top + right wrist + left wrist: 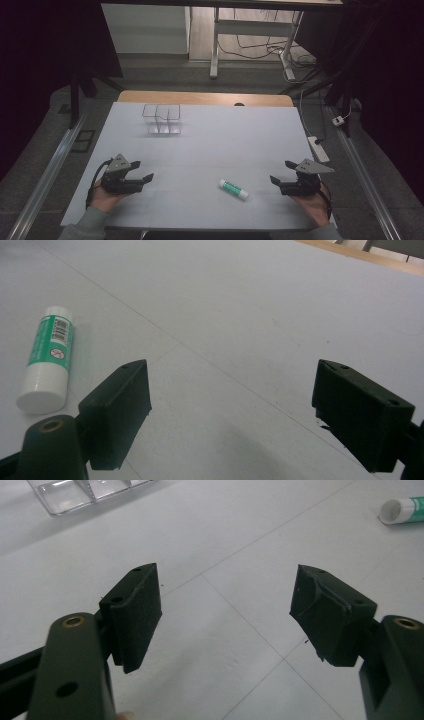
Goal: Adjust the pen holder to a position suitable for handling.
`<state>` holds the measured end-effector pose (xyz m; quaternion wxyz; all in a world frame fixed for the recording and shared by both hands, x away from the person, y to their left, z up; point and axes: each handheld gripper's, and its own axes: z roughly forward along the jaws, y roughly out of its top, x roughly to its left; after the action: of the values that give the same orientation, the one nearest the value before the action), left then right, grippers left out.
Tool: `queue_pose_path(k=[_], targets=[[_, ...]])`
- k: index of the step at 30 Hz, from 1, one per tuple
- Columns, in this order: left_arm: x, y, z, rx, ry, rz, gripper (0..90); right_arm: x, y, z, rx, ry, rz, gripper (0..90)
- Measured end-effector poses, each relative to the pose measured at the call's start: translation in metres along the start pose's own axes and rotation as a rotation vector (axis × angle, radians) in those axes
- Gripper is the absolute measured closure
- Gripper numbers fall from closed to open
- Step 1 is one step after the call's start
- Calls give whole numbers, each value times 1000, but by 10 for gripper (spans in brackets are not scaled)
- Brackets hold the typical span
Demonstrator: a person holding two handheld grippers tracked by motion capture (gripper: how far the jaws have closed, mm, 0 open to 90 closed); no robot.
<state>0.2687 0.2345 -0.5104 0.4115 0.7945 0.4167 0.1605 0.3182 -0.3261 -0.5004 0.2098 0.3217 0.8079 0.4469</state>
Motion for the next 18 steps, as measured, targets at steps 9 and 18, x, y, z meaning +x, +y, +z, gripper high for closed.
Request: queue_pose_path(k=[9, 18], targets=[[9, 9, 1, -4, 4, -21, 285, 0, -1, 0, -2, -6, 12, 157], [26, 29, 1, -19, 35, -44, 290, 0, -1, -1, -6, 0, 13, 163]])
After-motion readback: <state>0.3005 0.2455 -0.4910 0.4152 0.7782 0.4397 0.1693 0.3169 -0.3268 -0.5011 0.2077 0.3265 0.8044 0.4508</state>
